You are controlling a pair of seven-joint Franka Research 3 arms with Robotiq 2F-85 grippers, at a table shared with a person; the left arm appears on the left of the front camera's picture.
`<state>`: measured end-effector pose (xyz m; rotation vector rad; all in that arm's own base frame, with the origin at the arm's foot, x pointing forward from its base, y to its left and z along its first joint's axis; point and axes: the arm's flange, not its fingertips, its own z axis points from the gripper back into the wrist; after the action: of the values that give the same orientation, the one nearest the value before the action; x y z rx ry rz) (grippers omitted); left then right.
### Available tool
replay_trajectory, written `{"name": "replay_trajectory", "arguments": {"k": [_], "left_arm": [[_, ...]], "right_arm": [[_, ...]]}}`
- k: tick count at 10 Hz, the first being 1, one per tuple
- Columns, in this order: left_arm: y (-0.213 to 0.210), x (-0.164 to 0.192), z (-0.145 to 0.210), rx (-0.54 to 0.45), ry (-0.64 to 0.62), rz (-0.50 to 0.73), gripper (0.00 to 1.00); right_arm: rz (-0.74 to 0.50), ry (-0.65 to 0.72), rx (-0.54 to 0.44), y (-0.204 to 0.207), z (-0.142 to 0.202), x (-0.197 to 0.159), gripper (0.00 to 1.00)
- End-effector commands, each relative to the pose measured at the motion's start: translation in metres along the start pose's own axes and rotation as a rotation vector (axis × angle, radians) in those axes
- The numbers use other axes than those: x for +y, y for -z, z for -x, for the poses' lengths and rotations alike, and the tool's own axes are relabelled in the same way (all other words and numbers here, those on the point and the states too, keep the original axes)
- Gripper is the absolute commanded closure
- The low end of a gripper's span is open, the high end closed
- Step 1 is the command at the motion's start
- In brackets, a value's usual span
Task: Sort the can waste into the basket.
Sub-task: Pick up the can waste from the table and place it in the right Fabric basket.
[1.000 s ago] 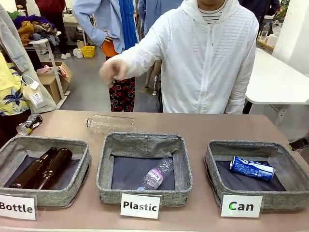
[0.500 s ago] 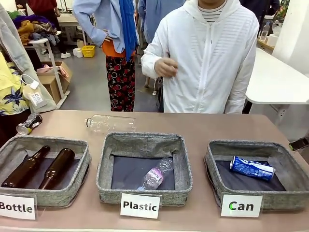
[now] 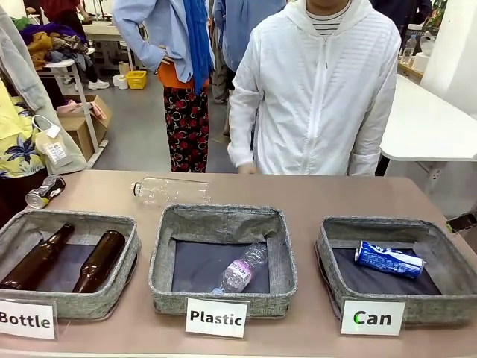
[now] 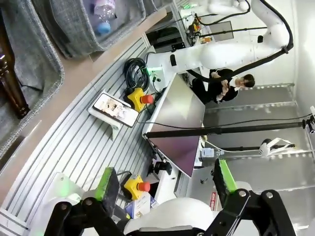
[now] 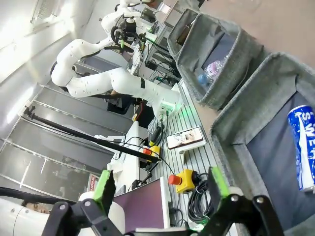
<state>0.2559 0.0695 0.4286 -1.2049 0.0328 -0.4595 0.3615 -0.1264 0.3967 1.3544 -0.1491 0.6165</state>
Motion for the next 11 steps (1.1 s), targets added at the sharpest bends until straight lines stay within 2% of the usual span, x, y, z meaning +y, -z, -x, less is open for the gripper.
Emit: {"name": "replay_trajectory", "arguments": {"k": [1, 8, 9, 11], "left_arm": [[0.0, -0.003, 0.004, 0.007, 0.003, 0.005, 0.0], [0.0, -0.002, 0.0, 0.002, 0.004, 0.001, 0.0], [0.008, -0.02, -0.012, -0.037, -0.097, -0.186, 0.0], [0.003, -0.044, -0.061, -0.197, -0.235, -0.418, 0.0]], "right_arm": [[-0.013, -0.021, -0.007, -0.001, 0.0, 0.002, 0.0], [-0.013, -0.021, -0.007, -0.001, 0.0, 0.002, 0.0], [-0.013, -0.021, -0.007, -0.001, 0.0, 0.002, 0.0], [-0.013, -0.021, -0.007, -0.001, 0.0, 0.002, 0.0]]}}
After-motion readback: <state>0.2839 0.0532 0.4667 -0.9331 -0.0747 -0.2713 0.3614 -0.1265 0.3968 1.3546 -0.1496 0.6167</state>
